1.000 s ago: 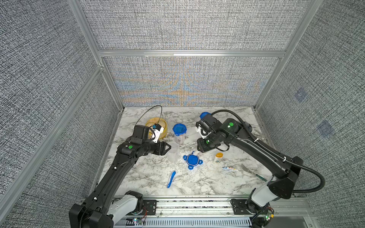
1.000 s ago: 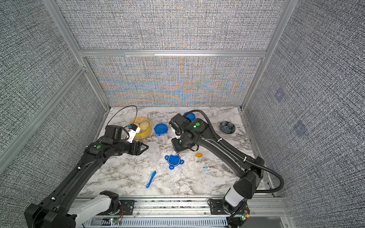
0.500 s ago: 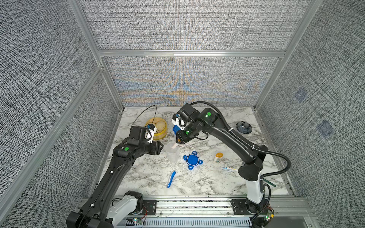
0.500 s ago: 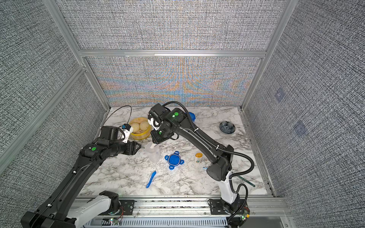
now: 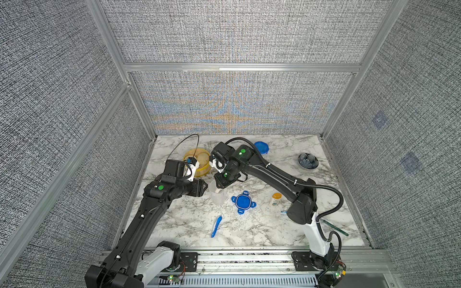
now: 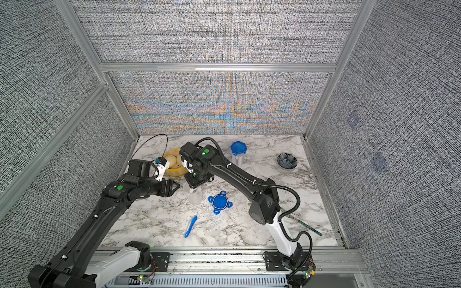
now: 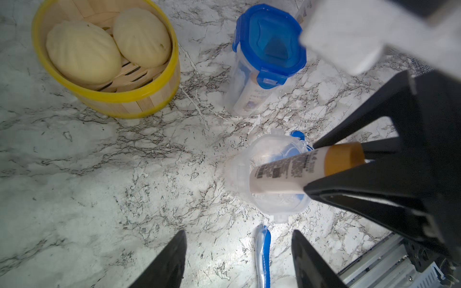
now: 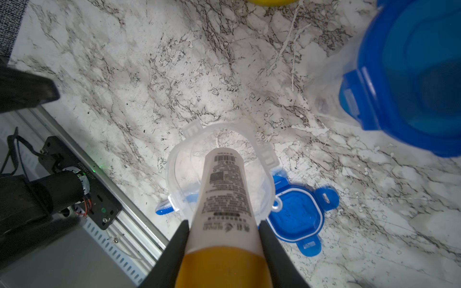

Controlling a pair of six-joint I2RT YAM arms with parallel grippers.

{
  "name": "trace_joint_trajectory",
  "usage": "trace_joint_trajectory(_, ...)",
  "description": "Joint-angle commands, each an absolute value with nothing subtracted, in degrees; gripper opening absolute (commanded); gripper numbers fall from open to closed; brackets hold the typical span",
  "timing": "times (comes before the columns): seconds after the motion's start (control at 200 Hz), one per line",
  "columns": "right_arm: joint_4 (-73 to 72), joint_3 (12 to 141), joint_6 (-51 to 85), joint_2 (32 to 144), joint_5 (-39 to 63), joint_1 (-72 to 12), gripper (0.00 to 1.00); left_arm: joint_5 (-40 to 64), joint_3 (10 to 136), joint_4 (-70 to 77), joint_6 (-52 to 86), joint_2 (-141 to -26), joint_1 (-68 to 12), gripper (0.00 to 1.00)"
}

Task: Pack away toiletry kits
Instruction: Place the toiletry item into the container.

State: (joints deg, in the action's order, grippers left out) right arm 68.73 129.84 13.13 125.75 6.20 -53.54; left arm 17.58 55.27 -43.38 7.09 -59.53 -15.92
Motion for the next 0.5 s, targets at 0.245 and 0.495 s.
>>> trace_joint_trajectory(0.245,64.2,129.6,12.0,128.6,5.1,-53.9,0.55,18.1,55.1,-42.8,6.5,-59.7,-15.7,0.67)
trace_joint_trajectory(0.495,63.4,128.9,11.9,126.6,5.0,-53.8,0.59,19.3,55.4,-42.8,6.8,-60.2,-15.8,0.67)
